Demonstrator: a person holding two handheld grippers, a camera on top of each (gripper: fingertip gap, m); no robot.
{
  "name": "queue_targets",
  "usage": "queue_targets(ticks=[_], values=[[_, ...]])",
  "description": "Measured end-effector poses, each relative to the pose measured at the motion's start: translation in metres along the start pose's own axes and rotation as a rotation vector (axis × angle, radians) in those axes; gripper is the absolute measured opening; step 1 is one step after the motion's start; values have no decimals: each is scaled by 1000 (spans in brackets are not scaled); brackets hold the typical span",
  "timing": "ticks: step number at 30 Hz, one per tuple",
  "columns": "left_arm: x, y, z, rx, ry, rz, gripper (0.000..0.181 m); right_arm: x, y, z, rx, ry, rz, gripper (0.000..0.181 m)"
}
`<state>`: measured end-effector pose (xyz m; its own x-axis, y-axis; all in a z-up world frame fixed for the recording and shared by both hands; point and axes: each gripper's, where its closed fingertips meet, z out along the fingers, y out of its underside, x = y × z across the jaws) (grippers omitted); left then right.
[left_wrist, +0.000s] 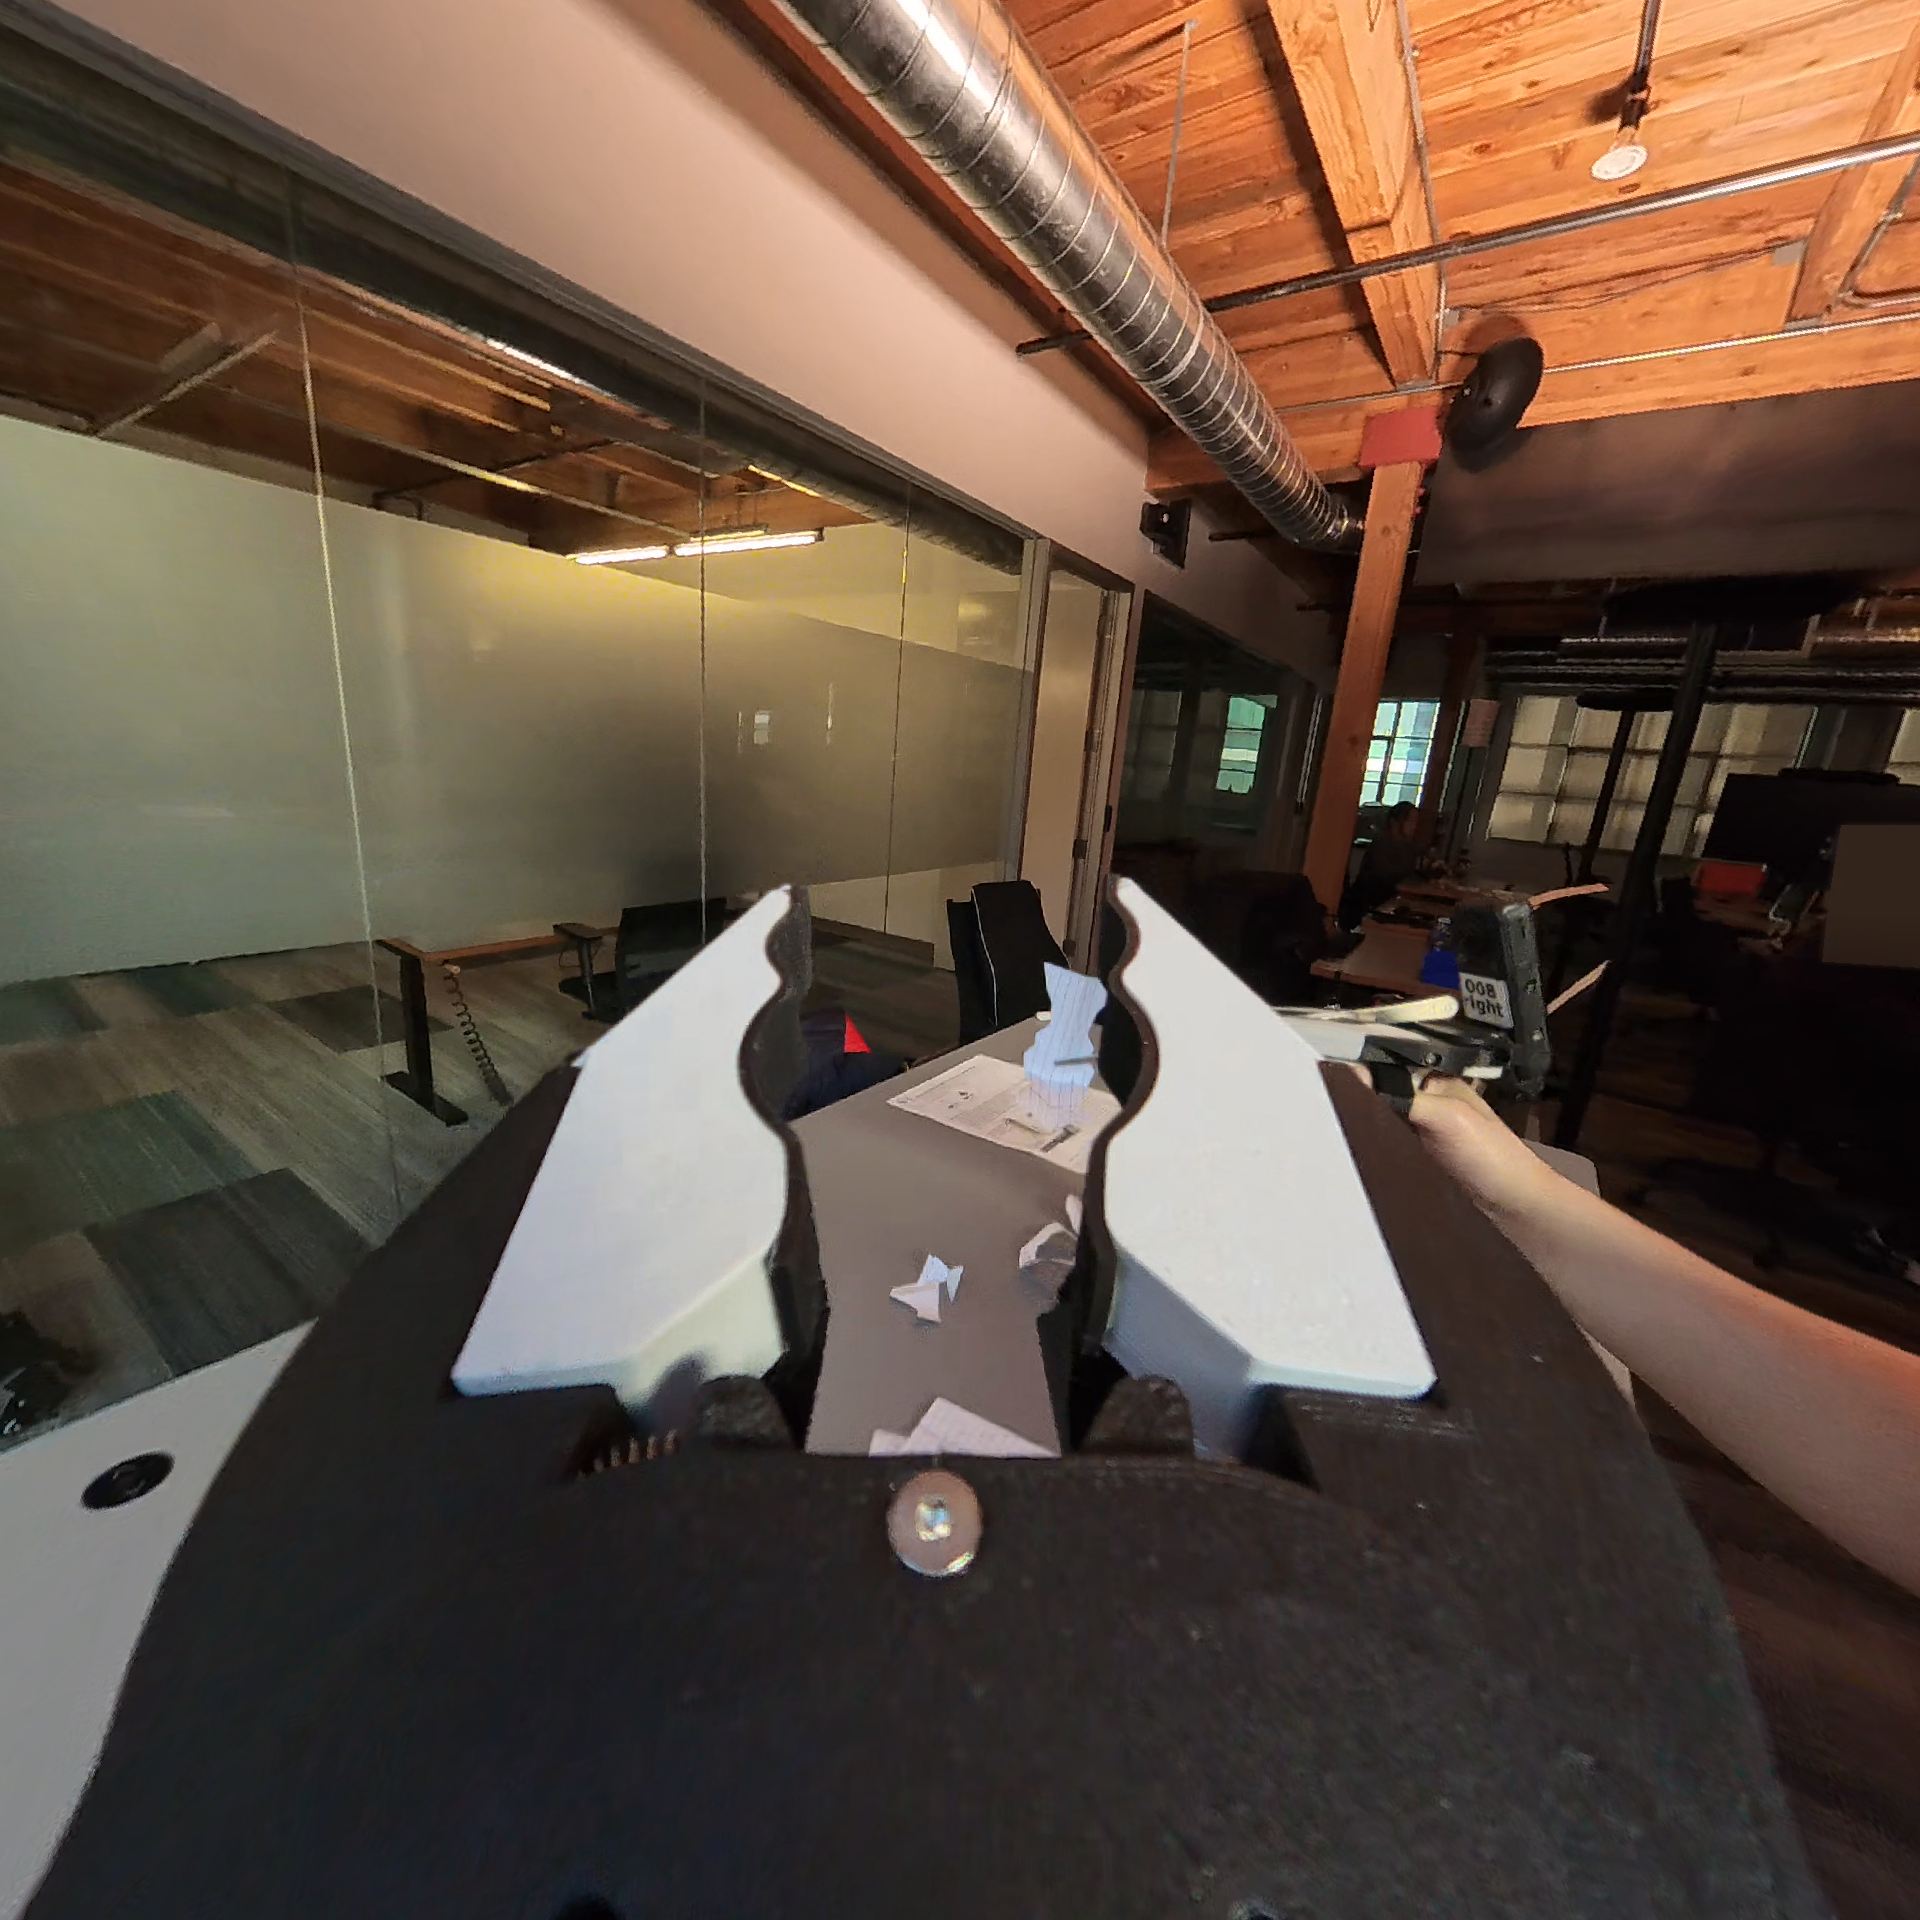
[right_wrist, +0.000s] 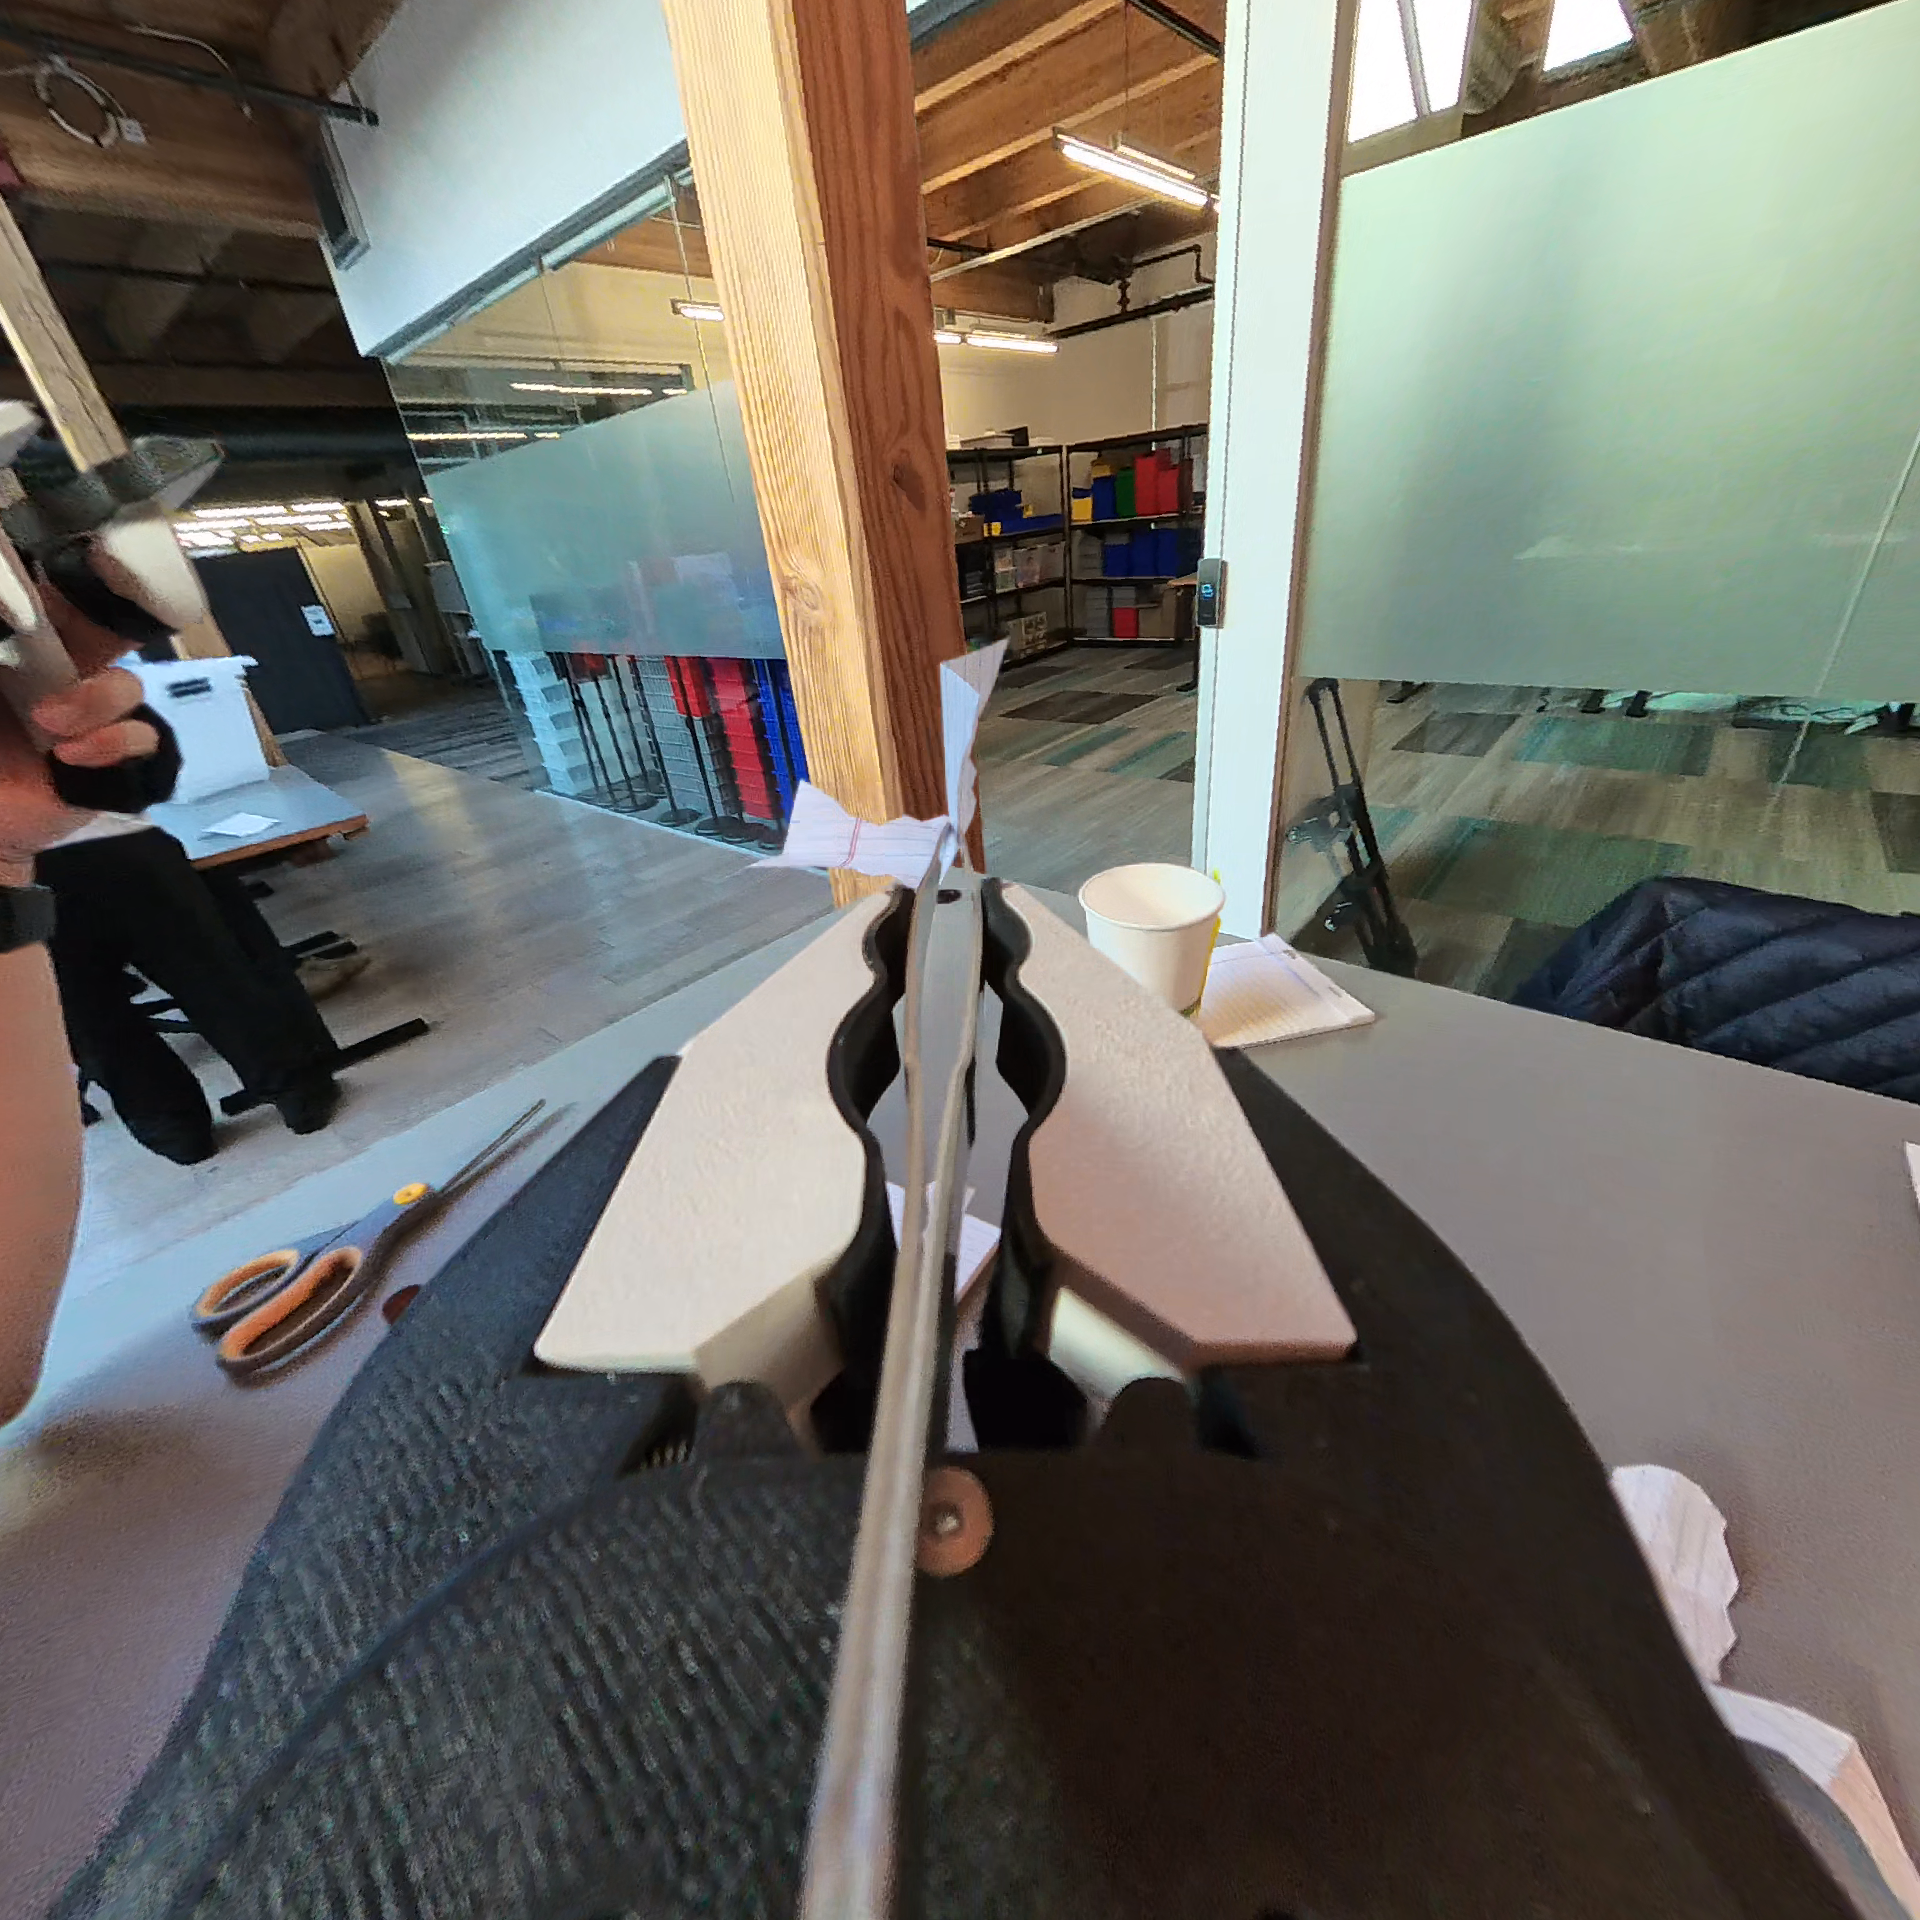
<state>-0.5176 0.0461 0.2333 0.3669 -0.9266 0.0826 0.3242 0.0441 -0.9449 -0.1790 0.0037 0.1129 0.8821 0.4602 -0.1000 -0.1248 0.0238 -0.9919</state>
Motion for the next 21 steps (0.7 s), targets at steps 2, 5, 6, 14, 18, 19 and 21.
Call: queue_targets(ticks=[2, 5, 6, 14, 18, 19, 21], values=[[-8, 8, -6, -19, -5, -17, 54, 5, 2, 16, -32, 31, -42, 12], [-25, 19, -11, -32, -38, -45, 54, 18, 7, 47, -95, 76, -169, 12], [-30, 21, -12, -45, -43, -67, 55, 23, 9, 59, -118, 84, -207, 13], [-29, 29, 2, -75, 68, -154, 53, 70, 25, 155, -242, 148, -362, 12], [-29, 35, 8, -93, 92, -179, 53, 83, 49, 194, -325, 164, -426, 12], [-29, 35, 9, -93, 98, -183, 53, 85, 56, 201, -349, 173, -455, 12], [-31, 36, 11, -96, 101, -185, 53, 88, 71, 211, -391, 180, -510, 12]])
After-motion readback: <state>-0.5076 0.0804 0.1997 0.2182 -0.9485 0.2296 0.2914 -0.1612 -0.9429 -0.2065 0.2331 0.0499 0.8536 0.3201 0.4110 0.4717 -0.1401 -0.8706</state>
